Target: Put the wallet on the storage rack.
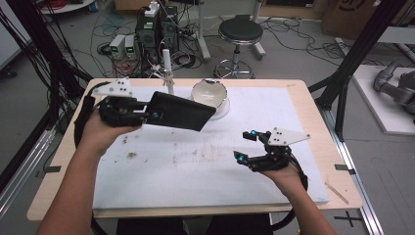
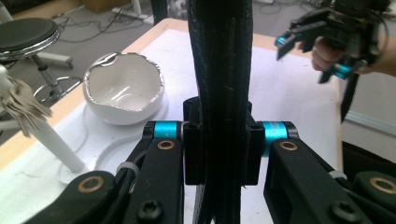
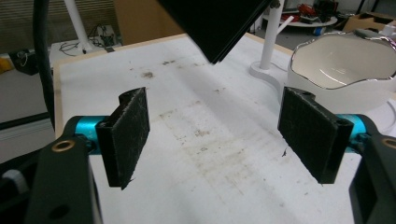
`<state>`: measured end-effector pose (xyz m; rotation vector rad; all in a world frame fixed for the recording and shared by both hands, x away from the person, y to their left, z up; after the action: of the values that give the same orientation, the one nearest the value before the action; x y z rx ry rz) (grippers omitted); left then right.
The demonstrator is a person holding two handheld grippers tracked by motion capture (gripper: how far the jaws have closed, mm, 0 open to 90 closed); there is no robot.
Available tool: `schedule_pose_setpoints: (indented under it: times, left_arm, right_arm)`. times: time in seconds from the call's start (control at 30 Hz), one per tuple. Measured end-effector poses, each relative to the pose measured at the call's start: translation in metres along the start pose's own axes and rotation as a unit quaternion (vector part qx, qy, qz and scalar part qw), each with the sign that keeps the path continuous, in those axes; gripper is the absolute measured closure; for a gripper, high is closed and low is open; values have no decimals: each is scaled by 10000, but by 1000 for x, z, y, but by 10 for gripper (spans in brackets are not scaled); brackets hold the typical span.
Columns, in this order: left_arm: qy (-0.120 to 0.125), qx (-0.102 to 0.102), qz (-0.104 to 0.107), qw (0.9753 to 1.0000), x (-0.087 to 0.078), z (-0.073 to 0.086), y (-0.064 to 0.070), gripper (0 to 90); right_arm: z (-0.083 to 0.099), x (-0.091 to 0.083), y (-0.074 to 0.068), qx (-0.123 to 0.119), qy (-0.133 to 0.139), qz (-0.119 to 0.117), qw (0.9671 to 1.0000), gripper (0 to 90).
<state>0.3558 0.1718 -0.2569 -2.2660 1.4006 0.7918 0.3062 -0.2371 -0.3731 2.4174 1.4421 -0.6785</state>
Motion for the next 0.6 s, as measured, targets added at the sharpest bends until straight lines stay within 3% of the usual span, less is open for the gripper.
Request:
schedule_pose_setpoints:
  times: [0.07,0.23,0.5,0.6]
  left_arm:
    - [-189,-41,33,9998,3,-12,-9,761]
    - [-559,70,-182,9982,11,-42,-28,760]
    - [-719,93,-306,9969,32,-75,-61,759]
    - [-898,129,-378,9952,42,-83,-70,759]
  right_arm:
    - [3,2,1,38,-59,38,10000,214]
    - [12,11,4,132,-259,65,9996,207]
    - [20,8,6,187,-317,104,9993,205]
    - [23,6,6,218,-339,116,9991,205]
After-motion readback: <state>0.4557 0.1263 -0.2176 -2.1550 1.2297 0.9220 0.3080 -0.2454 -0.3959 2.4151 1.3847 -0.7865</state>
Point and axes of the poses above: each handheld gripper's, and its own axes: x roughly forward along the jaws, z roughly out of its underside, y roughly to its right, the point moved 1 cm from there along x, roughly forward along the jaws, and after that the axes turned 11 degrees about -y, right-handed, at the moved point
